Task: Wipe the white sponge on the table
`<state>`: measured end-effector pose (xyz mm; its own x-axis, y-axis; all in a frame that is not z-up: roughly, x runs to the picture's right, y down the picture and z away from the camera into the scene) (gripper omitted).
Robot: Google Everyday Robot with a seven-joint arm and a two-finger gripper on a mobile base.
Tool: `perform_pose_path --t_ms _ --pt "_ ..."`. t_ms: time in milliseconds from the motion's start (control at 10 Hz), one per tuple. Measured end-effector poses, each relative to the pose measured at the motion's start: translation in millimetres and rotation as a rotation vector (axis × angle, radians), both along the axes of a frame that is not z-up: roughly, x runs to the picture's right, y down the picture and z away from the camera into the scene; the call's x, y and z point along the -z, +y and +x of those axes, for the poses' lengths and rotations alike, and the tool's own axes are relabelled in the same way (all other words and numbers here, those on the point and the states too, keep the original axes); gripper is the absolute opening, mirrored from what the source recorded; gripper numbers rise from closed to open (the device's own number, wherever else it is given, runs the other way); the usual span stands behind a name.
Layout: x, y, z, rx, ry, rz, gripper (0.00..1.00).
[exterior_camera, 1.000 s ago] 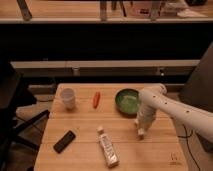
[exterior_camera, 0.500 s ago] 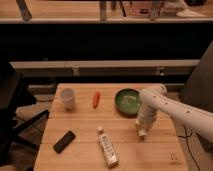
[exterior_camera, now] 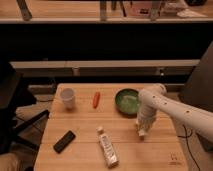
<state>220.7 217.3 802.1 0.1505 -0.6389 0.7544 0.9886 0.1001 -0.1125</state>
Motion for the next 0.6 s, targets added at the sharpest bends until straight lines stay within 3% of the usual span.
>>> perform_pose_path --t_ms 600 --pt "2.1 2.7 5.1 0.023 0.002 -0.004 0.00"
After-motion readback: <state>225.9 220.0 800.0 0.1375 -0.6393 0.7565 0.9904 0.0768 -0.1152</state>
